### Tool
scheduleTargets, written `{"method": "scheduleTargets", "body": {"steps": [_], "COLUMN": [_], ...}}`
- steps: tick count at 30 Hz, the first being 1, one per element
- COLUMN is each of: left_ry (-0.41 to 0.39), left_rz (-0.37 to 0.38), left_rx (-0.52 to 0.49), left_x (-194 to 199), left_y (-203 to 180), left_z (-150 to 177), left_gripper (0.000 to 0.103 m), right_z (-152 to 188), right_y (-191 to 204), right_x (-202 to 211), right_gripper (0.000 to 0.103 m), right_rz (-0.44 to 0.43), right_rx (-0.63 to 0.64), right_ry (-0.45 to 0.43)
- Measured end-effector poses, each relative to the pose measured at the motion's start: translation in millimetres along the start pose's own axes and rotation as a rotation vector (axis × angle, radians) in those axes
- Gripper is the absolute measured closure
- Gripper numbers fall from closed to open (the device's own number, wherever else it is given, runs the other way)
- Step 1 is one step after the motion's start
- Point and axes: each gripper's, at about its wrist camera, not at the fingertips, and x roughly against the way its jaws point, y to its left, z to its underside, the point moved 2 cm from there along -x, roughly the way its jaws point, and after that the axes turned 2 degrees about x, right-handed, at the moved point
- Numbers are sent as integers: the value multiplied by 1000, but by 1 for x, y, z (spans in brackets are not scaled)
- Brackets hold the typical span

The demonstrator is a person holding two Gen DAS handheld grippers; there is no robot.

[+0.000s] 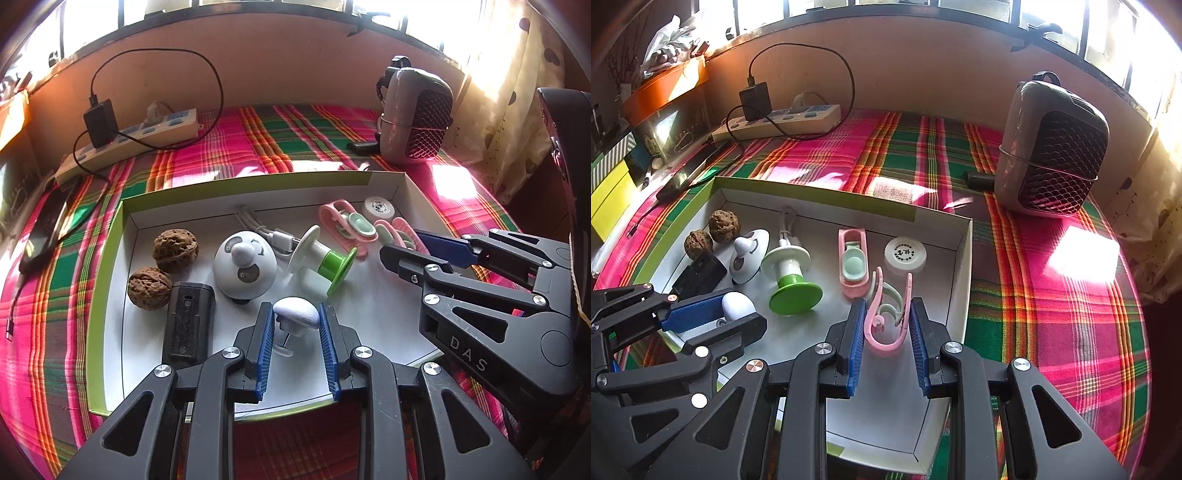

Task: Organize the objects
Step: 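Carry the white mushroom item into the box with the left tool while right tool carries the pink clip, then open the right tool to drop the pink clip while left tool releases the mushroom item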

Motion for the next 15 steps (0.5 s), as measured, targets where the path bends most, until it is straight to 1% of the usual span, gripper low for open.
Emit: {"method": "scheduleTargets", "body": {"steps": [5, 15], "left_ry": [3, 2], "left_rz": [1, 4], "left_rx": [0, 4], "left_x": [-2, -2], "left_y": [0, 0], "left_z": [-1, -1], "left_gripper": [80, 80], "right_z": [-1, -2], "right_y": [3, 7], "right_x": [-2, -7], "right_gripper": [78, 78], "right_rz": [22, 33], "right_rx": [19, 33], "right_ry": [-4, 5]}}
